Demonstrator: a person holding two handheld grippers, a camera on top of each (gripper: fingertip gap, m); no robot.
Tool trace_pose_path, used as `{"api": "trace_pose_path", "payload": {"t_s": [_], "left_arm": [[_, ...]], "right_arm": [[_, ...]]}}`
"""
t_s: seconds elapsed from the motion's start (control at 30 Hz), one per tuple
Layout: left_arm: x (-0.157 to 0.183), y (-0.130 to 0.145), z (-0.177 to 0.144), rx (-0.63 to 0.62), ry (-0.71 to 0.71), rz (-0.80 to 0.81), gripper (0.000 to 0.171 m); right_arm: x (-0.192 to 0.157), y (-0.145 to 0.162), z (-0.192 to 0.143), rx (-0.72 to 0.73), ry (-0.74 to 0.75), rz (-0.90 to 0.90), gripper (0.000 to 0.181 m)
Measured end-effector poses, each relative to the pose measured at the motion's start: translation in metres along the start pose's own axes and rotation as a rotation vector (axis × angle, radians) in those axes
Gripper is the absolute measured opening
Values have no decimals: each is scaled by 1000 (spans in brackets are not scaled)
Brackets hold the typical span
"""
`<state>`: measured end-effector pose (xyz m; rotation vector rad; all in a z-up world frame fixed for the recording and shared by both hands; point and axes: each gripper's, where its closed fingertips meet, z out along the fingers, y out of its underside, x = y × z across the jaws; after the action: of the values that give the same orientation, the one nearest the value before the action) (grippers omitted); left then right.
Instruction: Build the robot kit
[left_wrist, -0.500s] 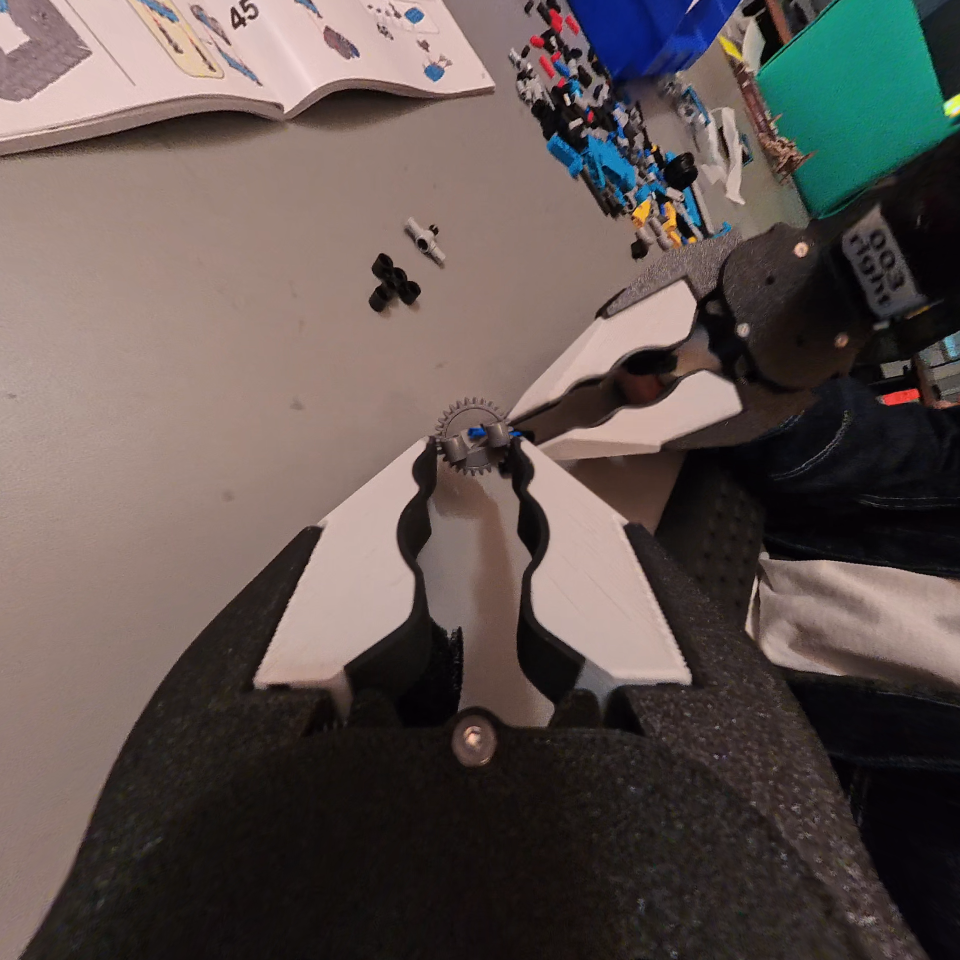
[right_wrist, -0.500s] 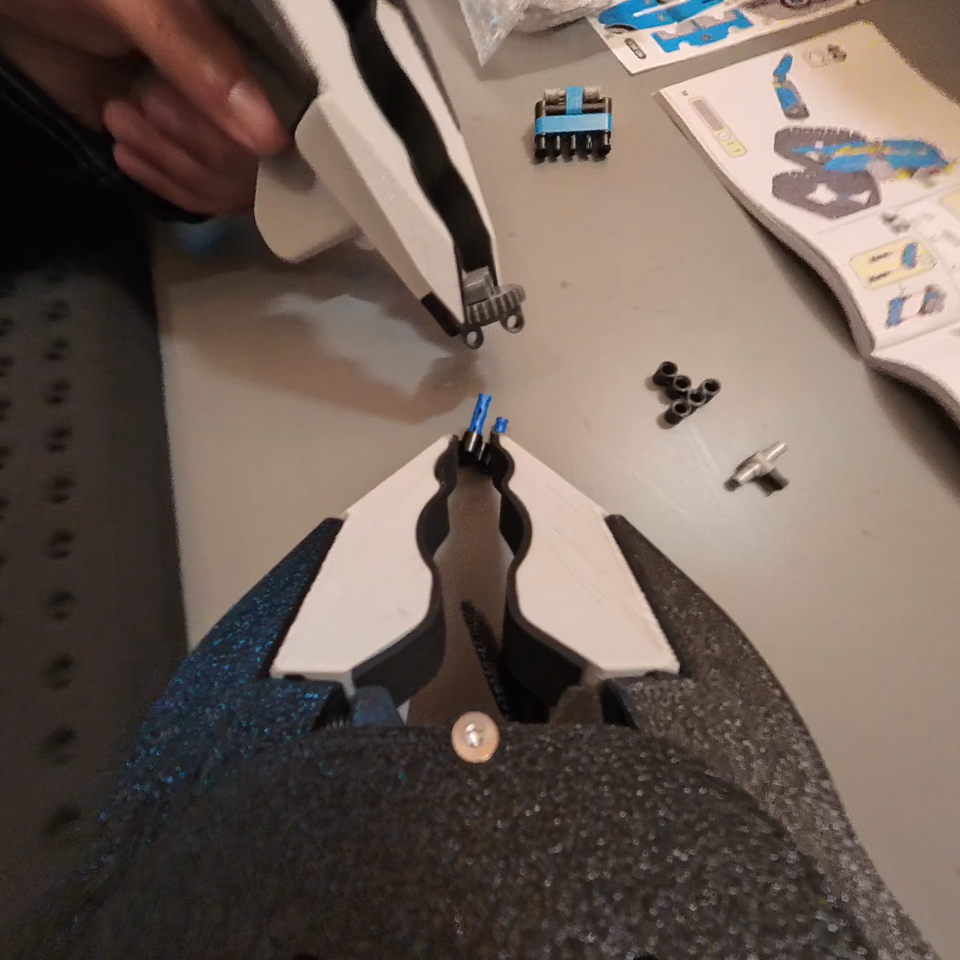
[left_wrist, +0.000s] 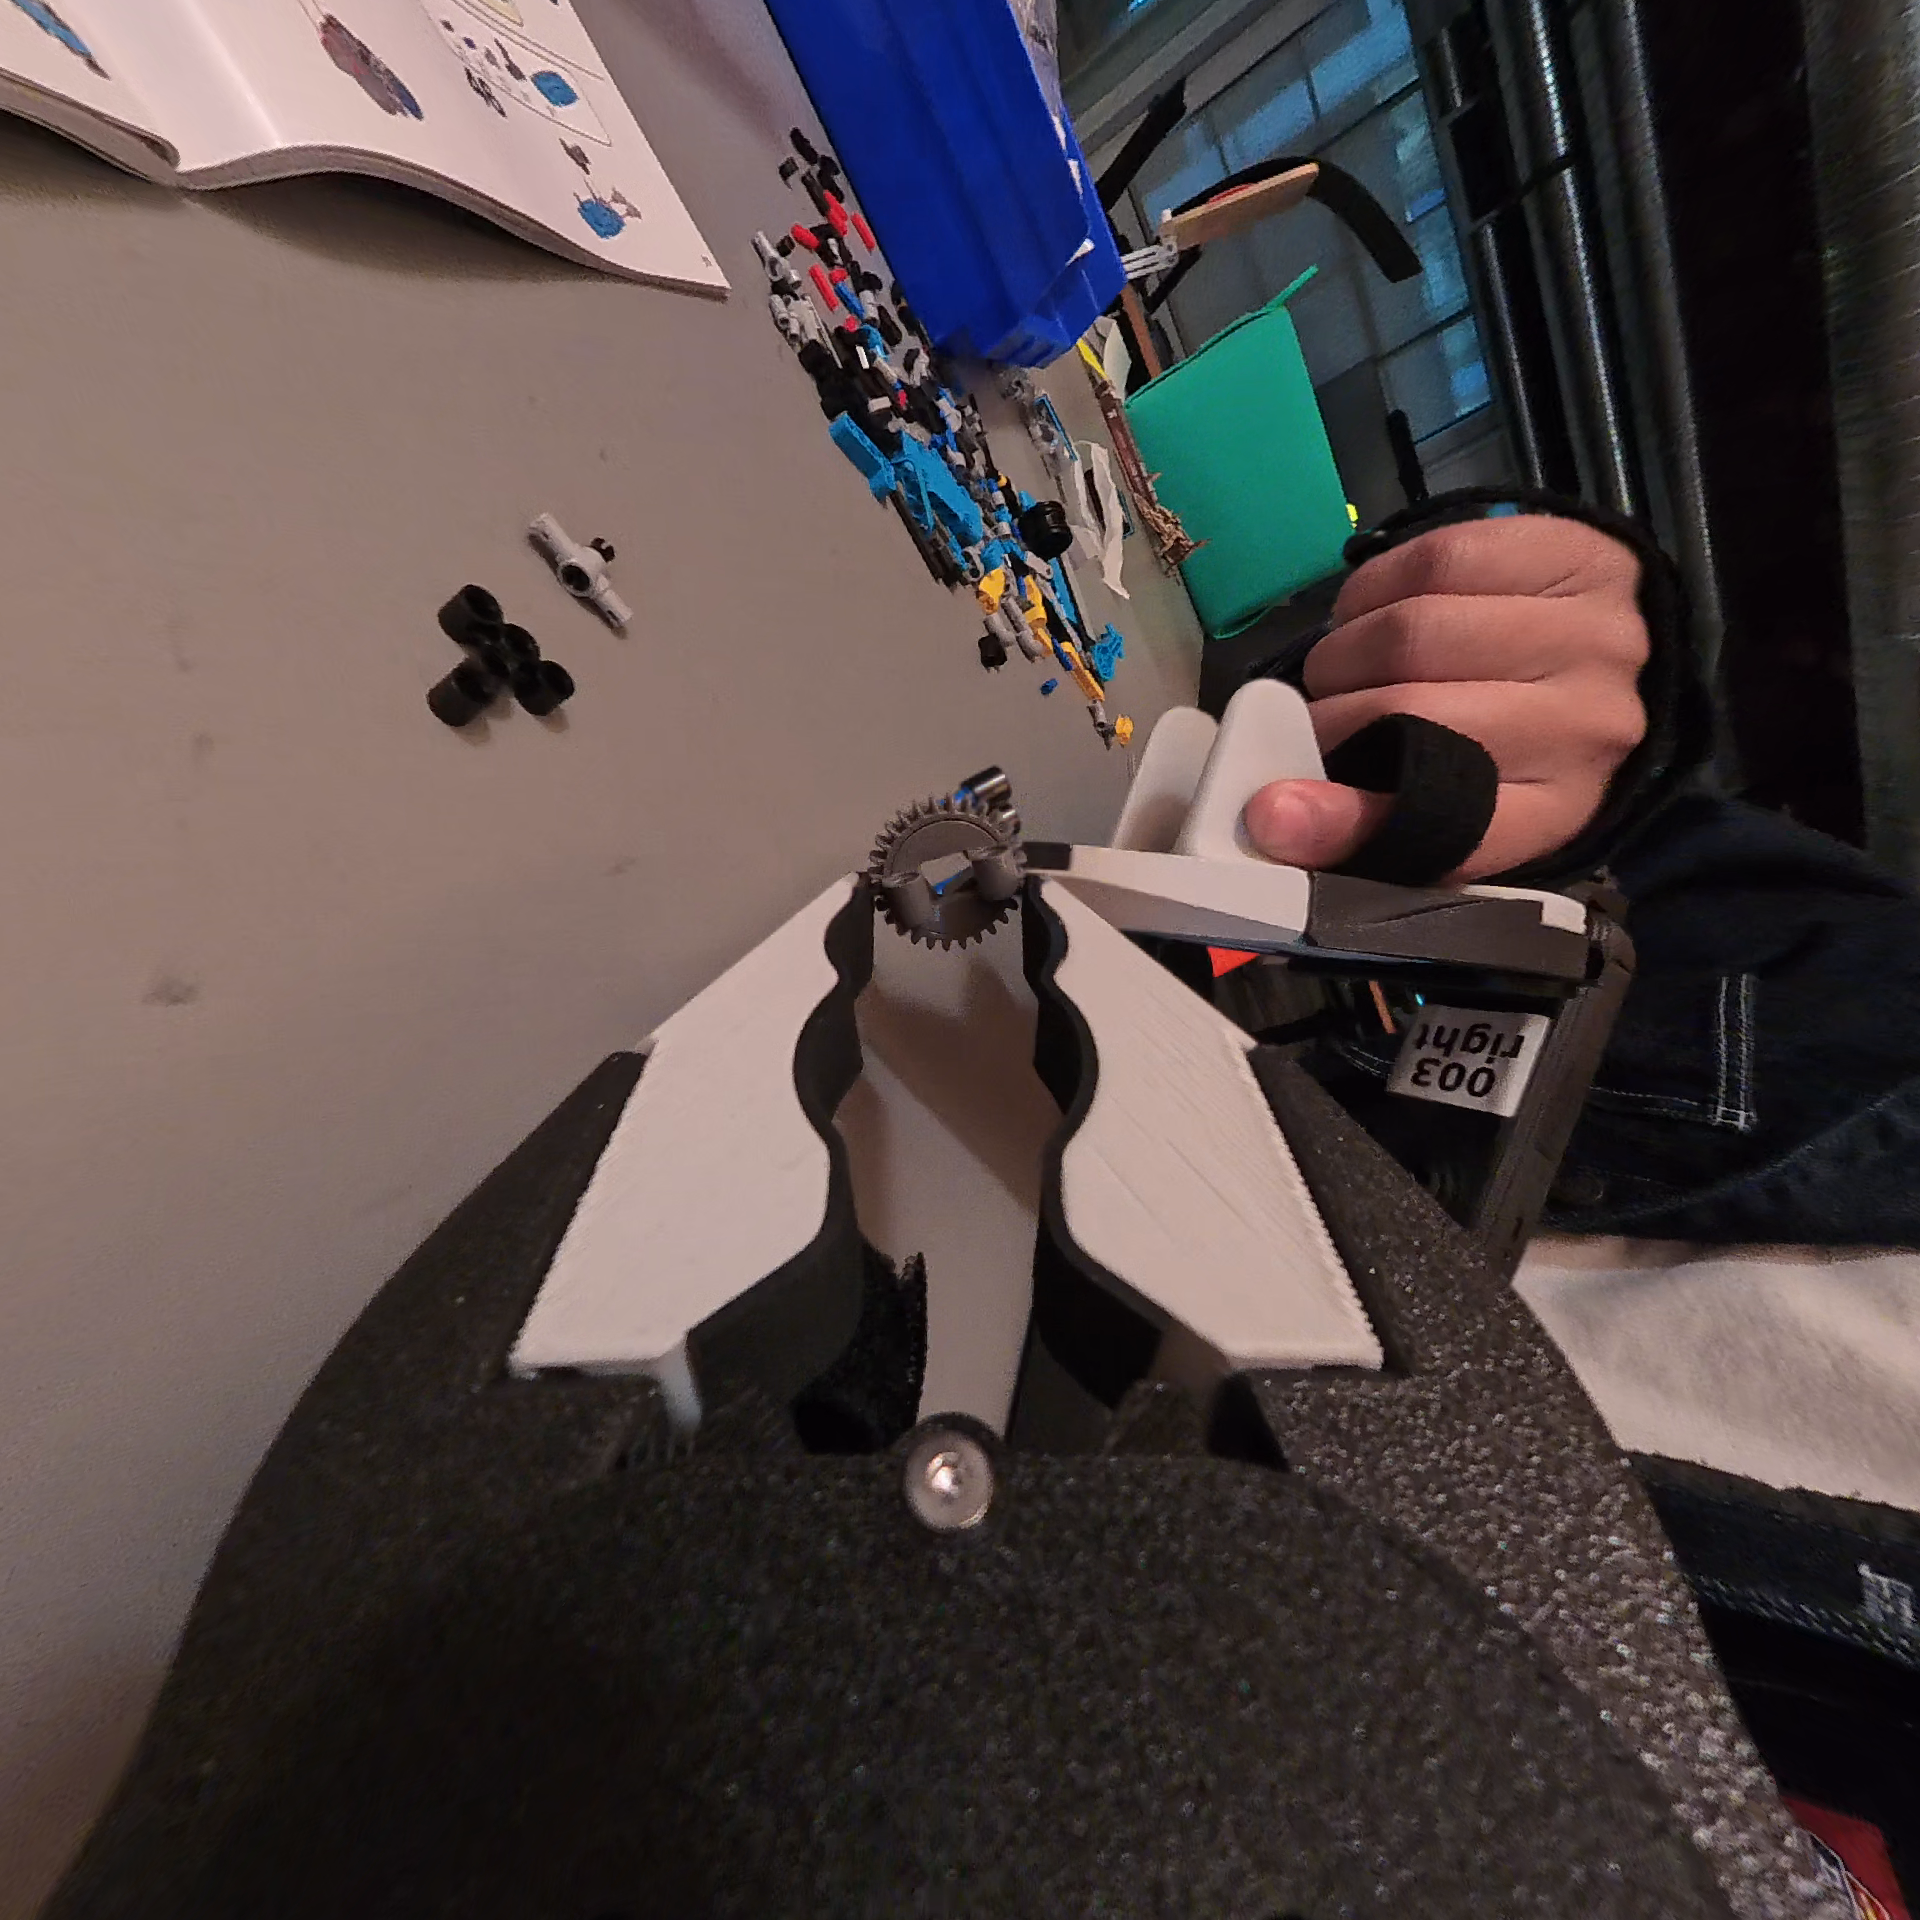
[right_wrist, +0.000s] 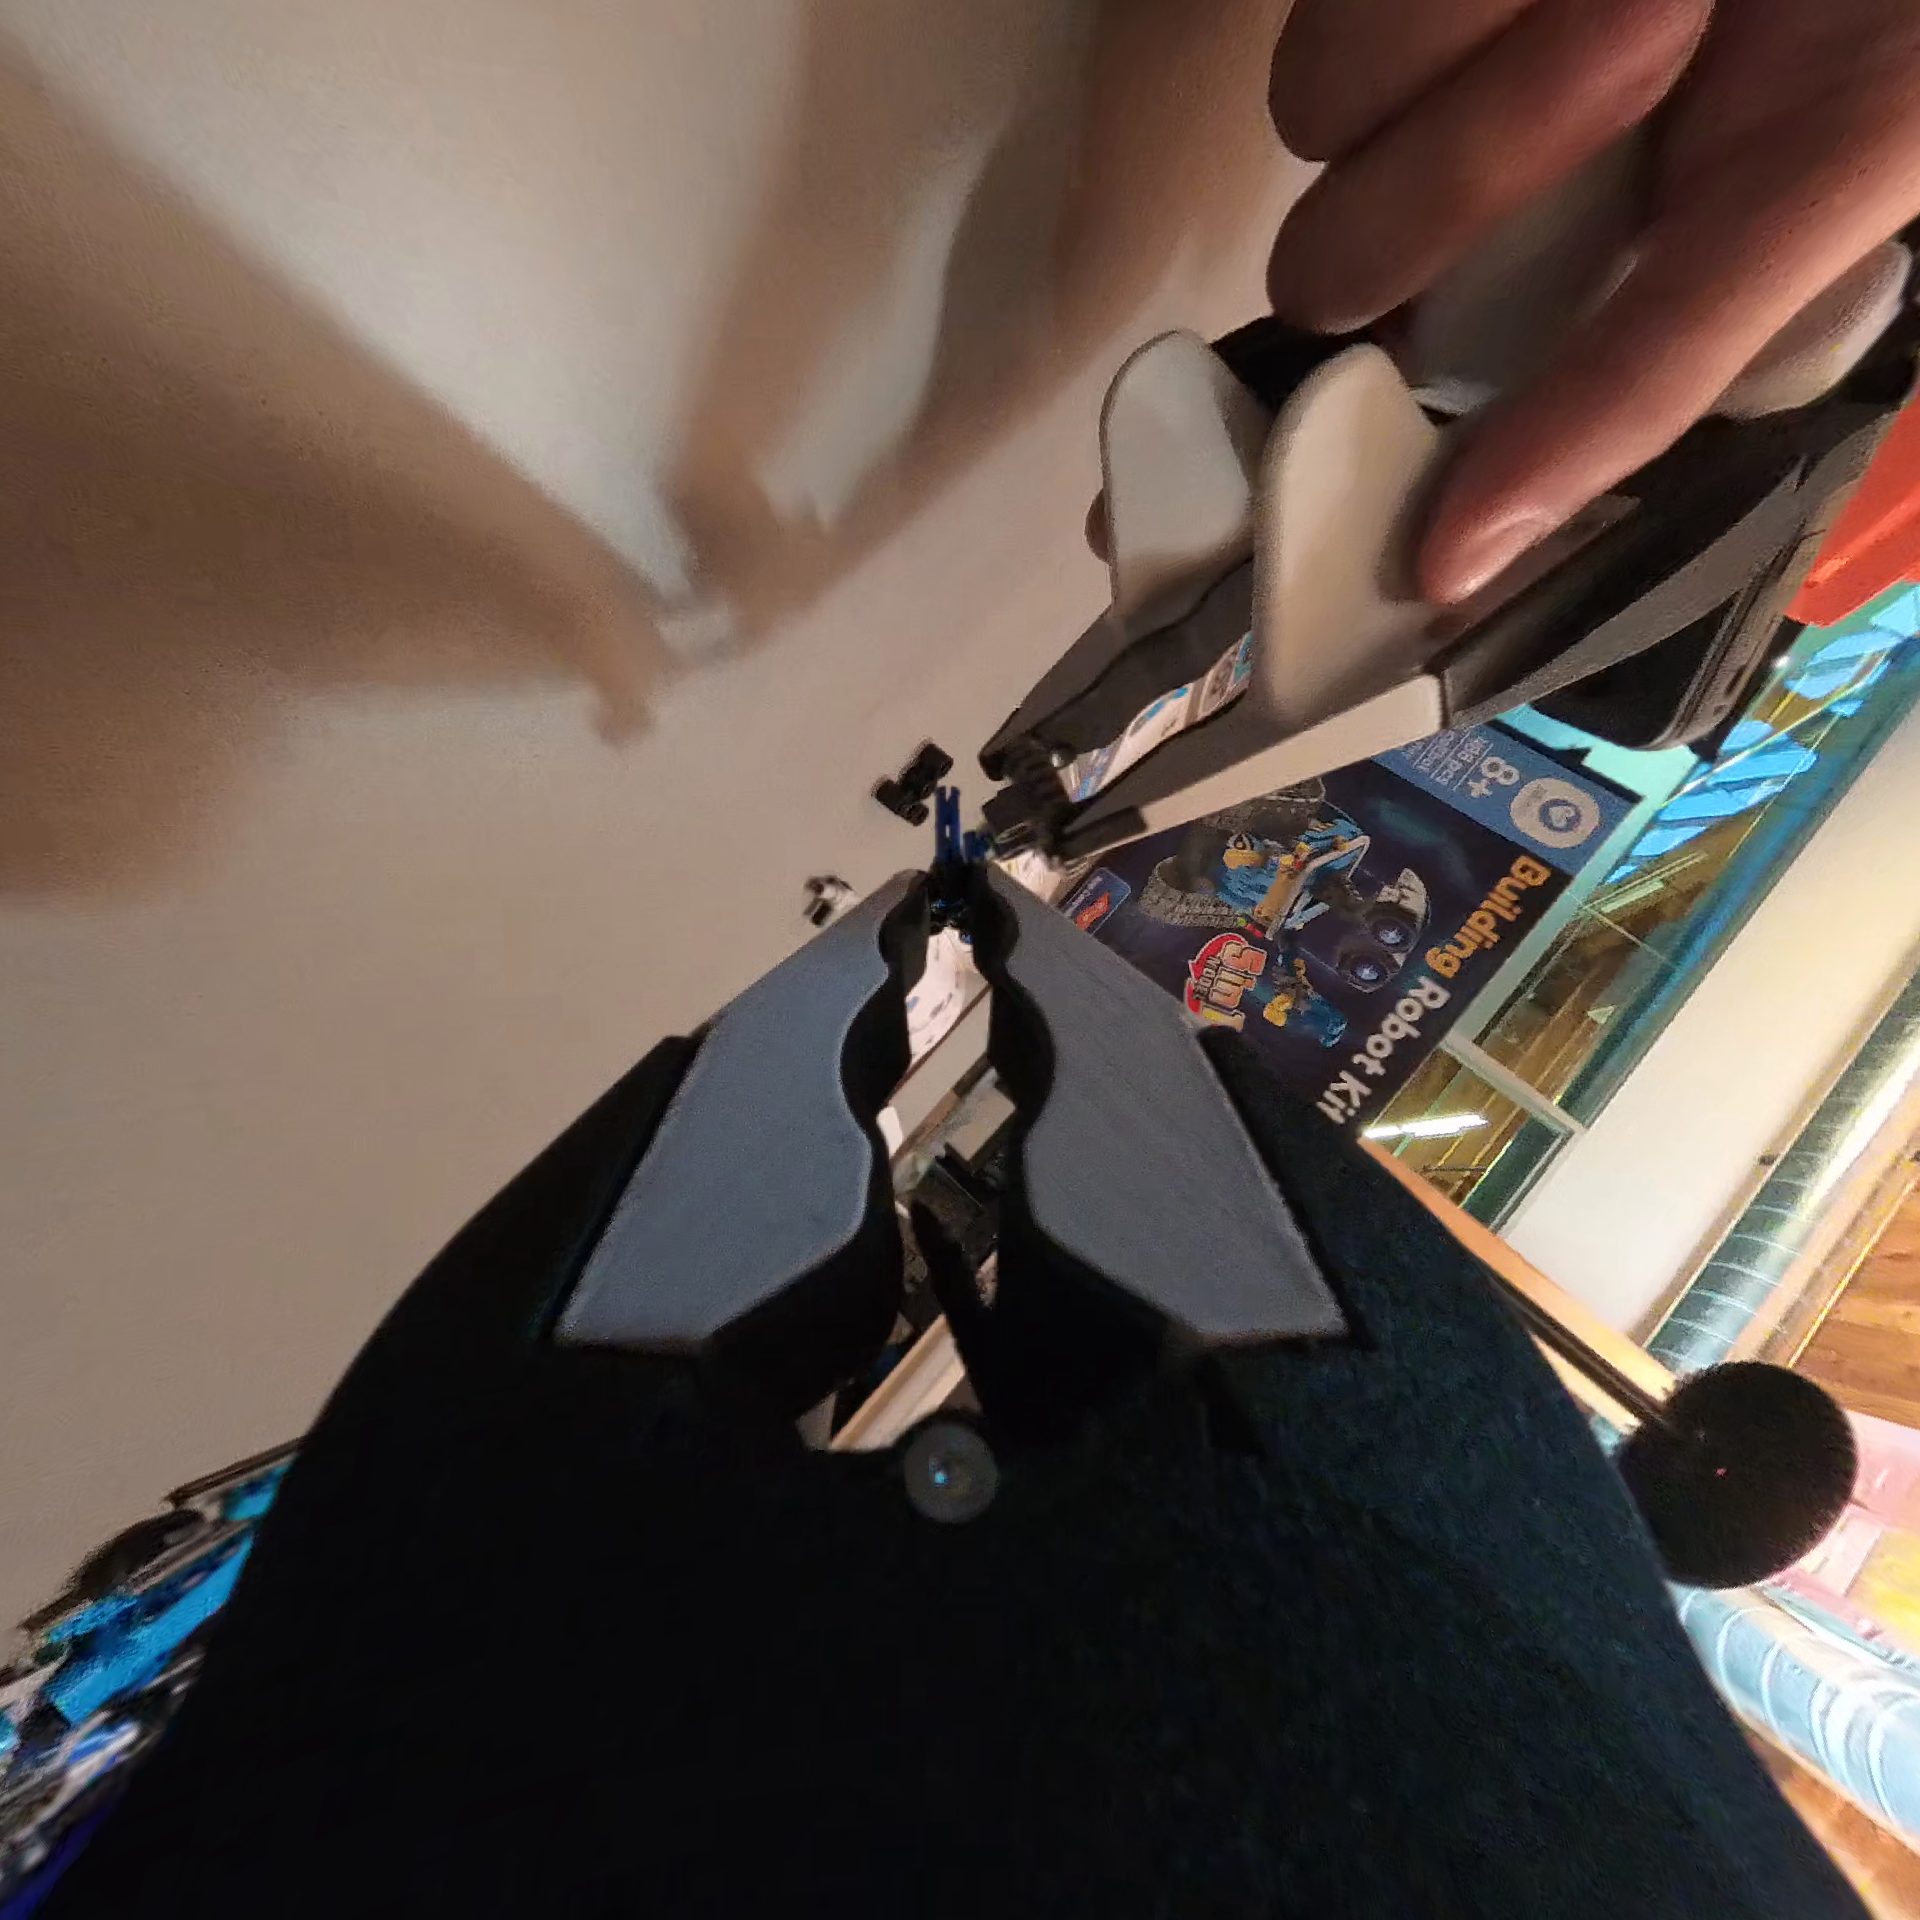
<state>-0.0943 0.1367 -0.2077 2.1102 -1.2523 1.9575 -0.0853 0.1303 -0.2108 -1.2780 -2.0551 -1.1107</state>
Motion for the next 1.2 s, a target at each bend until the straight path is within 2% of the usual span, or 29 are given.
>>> {"api": "trace_pose_path", "payload": {"t_s": [0.23, 0.6, 1.2], "left_arm": [[-11, 2, -1, -11, -67, 34, 28], [1, 4, 2, -19, -12, 60, 28], [-2, 3, 2, -3, -24, 79, 28]], "right_arm": [[5, 4, -1, -2, -38, 22, 7], [3, 2, -5, 58, -99, 73, 7], [10, 10, -5, 49, -136, 166, 7]]}}
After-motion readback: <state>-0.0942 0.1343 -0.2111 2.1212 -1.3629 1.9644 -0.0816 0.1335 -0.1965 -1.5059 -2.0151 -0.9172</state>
